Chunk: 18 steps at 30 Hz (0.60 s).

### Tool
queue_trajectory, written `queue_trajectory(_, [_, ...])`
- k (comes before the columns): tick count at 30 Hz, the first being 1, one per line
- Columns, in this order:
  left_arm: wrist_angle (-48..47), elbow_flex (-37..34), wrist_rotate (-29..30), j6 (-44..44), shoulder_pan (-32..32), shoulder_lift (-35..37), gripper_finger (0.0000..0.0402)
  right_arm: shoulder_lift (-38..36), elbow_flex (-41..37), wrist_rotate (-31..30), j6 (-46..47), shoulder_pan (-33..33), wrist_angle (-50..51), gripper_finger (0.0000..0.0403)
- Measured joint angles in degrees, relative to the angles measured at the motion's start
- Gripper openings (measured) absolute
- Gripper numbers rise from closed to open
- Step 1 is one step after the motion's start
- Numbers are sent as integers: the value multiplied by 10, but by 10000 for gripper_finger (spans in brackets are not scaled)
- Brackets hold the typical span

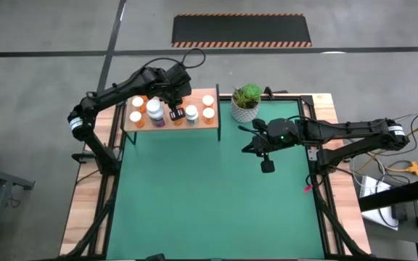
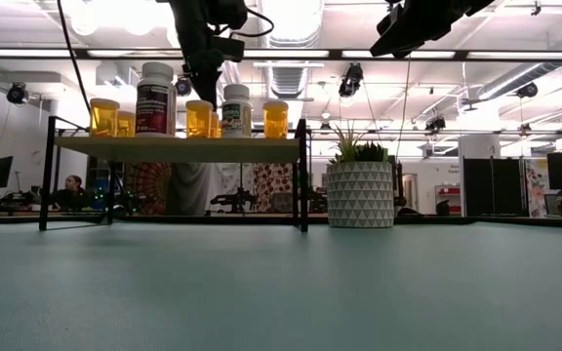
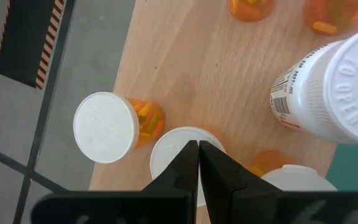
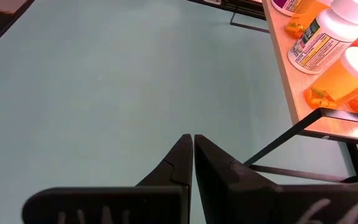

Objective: Pick and place medicine bottles onto shelf by color
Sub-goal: Adjust the orange pill bottle on the shelf, then return to Home Position

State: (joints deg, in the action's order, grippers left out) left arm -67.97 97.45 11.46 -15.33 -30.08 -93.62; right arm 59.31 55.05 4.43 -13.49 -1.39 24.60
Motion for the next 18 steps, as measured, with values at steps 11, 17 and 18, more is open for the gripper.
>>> queue_trajectory(11, [-2, 10, -2, 0, 2, 8, 0, 0, 0, 0, -11, 0, 0, 9])
queue_trajectory(17, [-4, 7, -3, 33, 18, 54, 0, -1, -16, 0, -22, 0, -28, 9])
queue_trajectory(18, [-2, 2, -7, 48, 29, 68, 0, -3, -24, 0, -25, 0, -34, 9])
